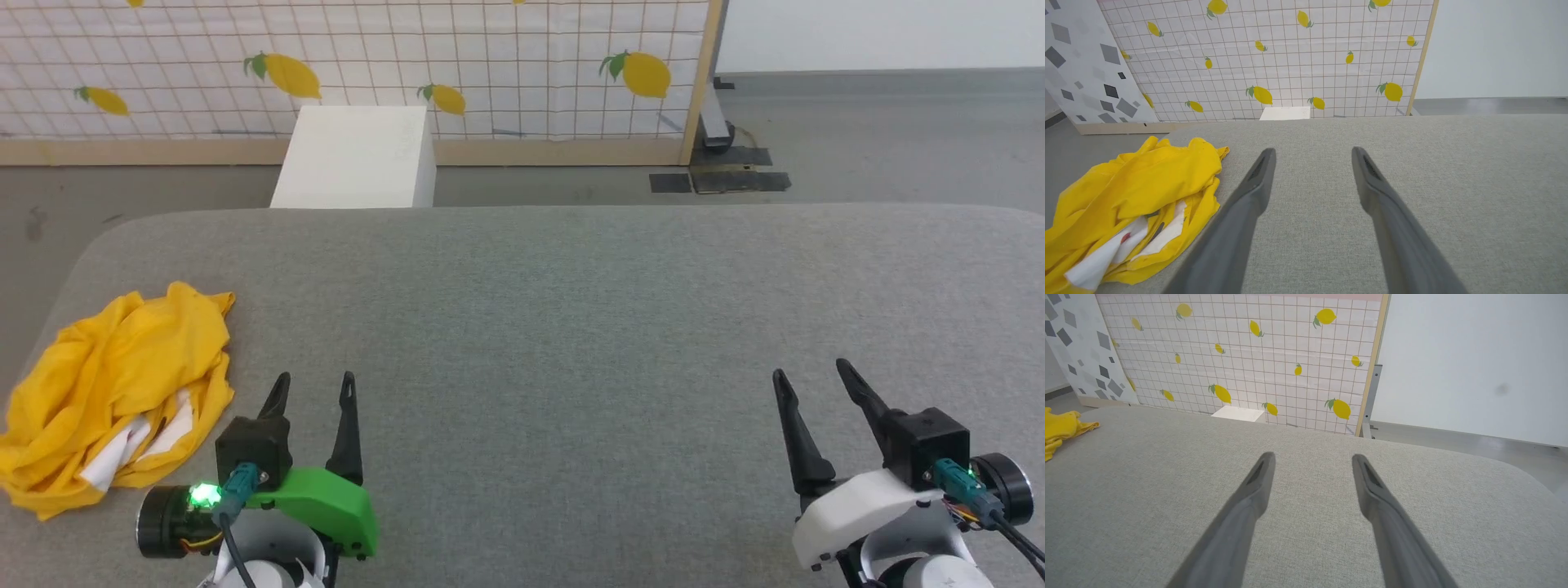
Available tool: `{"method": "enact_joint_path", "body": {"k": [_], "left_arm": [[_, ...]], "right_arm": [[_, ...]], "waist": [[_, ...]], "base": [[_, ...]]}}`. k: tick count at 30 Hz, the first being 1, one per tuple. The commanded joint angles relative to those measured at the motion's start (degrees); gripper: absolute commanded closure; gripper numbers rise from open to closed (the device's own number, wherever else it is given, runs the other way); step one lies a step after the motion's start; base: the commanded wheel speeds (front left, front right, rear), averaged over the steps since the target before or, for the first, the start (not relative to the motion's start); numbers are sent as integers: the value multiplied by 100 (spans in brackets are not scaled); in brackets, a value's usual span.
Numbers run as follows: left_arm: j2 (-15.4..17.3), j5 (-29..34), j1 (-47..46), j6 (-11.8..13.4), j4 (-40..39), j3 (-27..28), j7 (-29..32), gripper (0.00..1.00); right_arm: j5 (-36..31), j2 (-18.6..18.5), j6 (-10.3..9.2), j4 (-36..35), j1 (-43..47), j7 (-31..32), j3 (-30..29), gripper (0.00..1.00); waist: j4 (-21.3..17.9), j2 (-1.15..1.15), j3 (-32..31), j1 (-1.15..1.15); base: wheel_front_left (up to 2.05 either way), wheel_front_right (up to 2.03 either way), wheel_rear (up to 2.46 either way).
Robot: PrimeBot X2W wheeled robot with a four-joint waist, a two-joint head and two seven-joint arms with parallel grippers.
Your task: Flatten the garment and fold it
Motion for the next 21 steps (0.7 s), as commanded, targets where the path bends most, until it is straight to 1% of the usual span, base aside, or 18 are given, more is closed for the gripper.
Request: {"method": "enact_joint_path", "body": {"k": [1,10,21], "left_arm": [[3,-52,-108,63,49,-23,-62,0],[25,-163,-158,140,161,-39,-176,0],[85,-335,-142,212,235,-35,-312,0]], "right_arm": [[67,2,-1,23,-25,-58,-9,0],[124,3,-2,55,-56,-125,1,0],[169,4,-3,105,-76,-183,48,0]], "waist": [[74,0,5,0],[429,0,12,0],[974,0,25,0]], "base": [[0,0,0],[0,0,0],[0,0,0]]}}
